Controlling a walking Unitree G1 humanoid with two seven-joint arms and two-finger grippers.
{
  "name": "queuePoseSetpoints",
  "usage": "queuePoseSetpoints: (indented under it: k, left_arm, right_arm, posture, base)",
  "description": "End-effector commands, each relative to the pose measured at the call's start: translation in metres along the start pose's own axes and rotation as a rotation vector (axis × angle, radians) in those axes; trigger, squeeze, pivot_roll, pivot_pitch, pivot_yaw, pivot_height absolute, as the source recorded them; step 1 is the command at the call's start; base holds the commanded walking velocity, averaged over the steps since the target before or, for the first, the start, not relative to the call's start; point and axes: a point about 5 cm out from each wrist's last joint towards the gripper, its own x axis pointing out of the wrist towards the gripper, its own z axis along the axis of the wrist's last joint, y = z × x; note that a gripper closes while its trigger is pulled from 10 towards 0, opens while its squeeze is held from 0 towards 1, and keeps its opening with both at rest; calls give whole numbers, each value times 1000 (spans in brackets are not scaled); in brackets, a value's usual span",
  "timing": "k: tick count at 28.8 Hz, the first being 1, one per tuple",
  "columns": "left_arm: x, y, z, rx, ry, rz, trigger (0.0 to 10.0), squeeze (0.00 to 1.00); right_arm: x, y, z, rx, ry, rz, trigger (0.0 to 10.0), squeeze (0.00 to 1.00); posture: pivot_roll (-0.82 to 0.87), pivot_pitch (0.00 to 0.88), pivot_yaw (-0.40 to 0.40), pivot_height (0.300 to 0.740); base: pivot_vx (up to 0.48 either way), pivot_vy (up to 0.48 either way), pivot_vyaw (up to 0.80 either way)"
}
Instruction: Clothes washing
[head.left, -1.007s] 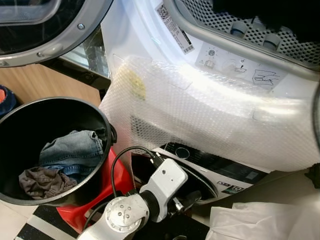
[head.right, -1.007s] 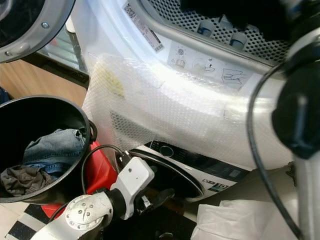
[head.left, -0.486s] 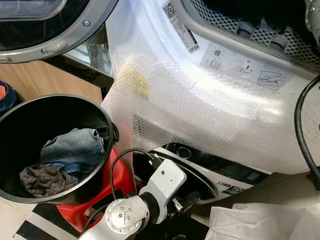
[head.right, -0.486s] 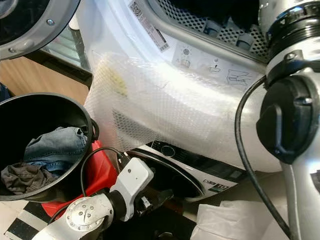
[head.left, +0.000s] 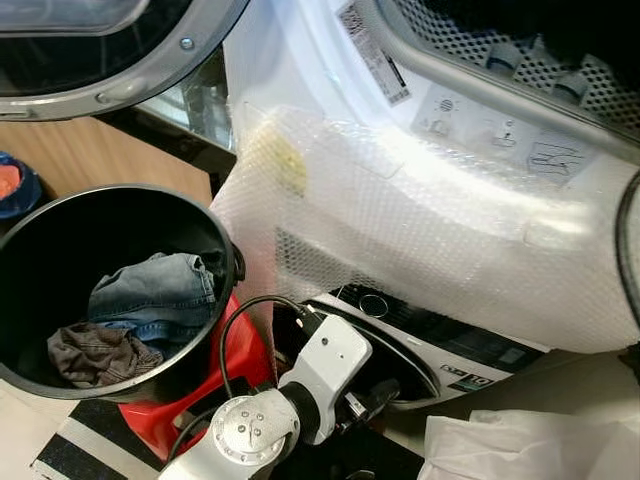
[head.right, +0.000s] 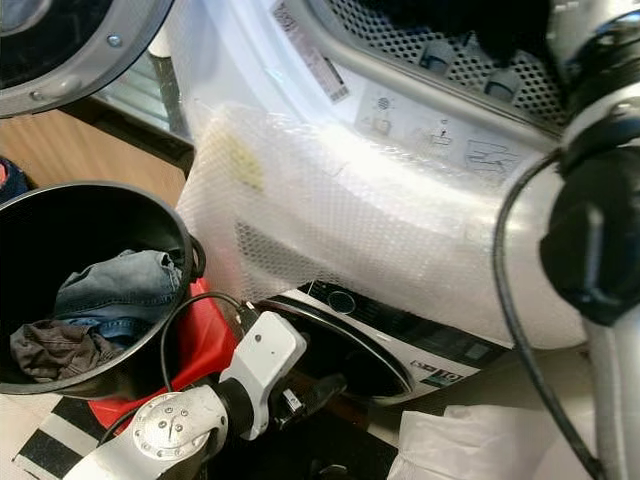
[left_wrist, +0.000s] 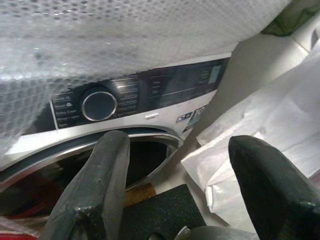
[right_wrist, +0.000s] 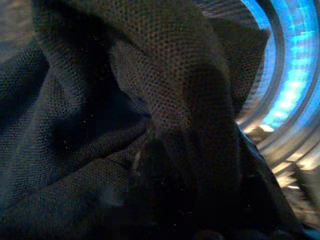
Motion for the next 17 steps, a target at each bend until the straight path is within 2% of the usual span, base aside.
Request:
queuePoseSetpoints:
  k: [1,3,7,8,9,10,12,14,17]
  left_arm:
    - [-1,-9,2,-12,-5,-35,10000,0]
    - [0,-9,3,-14,-6,-33,10000,0]
    - [-1,-10,3,-19,-6,-32,10000,0]
    - [-1,-10,3,-24,-5,-32,10000,0]
    - [-1,-10,3,-28,-4,-31,10000,0]
    - [-1,-11,3,-27,-5,-32,10000,0]
    - [-2,-11,3,-28,-5,-32,10000,0]
    - [-3,-12,3,-32,-2,-32,10000,0]
    - [-2,-11,3,-31,1,-31,10000,0]
  right_arm:
    - [1,-17,7,-2,-28,-67,10000,0]
    - [1,-19,8,-10,-41,-74,10000,0]
    - [1,-10,6,-52,-41,-1,10000,0]
    - [1,-6,6,-55,-45,40,10000,839]
    - [1,-4,6,-57,-47,69,10000,839]
    - [0,-2,6,-82,-48,84,10000,1000]
    - [0,0,4,-132,-39,109,10000,1000]
    - [0,0,1,-227,-16,144,10000,1000]
    - [0,-5,-1,-242,16,165,10000,1000]
  posture:
    - [-26,315,-214,740]
    - [-25,315,-214,740]
    - [-19,313,-213,740]
    - [-19,313,-211,740]
    - [-18,313,-211,740]
    - [-17,312,-211,740]
    - [-13,312,-210,740]
    - [-10,310,-209,740]
    - [-10,310,-209,740]
  base:
    - [0,0,0]
    - [0,0,0]
    - [0,0,0]
    - [0,0,0]
    - [0,0,0]
    - [0,0,0]
    - [0,0,0]
    - [0,0,0]
    - [0,0,0]
